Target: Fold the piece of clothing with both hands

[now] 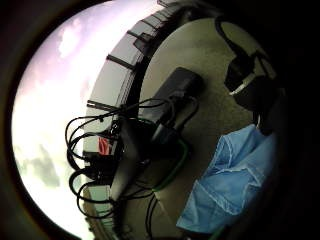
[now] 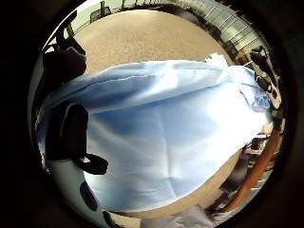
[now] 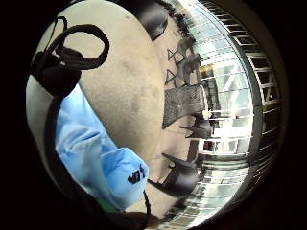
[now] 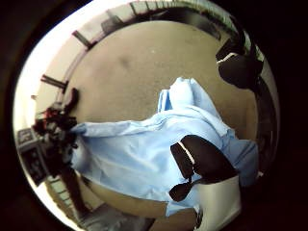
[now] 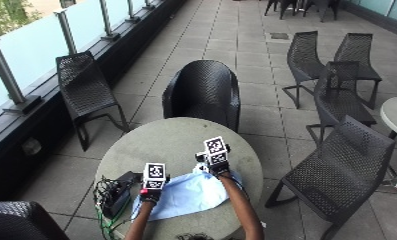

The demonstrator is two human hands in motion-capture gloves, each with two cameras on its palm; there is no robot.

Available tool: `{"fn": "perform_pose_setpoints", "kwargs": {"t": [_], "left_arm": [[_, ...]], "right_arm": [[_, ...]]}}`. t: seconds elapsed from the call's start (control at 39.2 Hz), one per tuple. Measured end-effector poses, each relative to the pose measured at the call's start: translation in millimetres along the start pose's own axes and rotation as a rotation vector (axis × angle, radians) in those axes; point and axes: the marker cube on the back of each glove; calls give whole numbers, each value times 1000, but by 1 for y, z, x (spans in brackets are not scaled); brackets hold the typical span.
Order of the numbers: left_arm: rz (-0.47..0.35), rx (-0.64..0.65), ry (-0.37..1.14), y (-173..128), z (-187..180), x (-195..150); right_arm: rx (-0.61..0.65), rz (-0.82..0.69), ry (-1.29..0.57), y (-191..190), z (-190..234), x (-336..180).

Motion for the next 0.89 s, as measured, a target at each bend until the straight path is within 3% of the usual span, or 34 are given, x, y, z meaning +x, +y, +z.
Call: {"fn": "perform_pose_setpoints", "kwargs": {"t": [0.13,0.23,0.31,0.38,0.46,0.56,0.66,0.82,0.89], "left_arm": [[-80,79,11,5,10,1],[-16,100,119,16,20,15],[42,71,203,25,30,28],[72,12,244,34,33,38],[66,-28,220,51,14,38],[40,-32,175,62,-1,35],[10,-57,167,73,-11,28],[29,-42,233,72,-11,31],[48,-48,257,71,-9,35]], "right_arm": [[240,72,-348,16,22,23],[320,318,-641,74,41,55],[293,484,-761,103,74,76],[189,586,-787,123,91,85],[91,614,-813,143,80,81],[156,547,-822,135,83,80],[118,624,-702,132,101,82],[1,780,-610,147,107,75],[69,803,-629,147,104,75]]}}
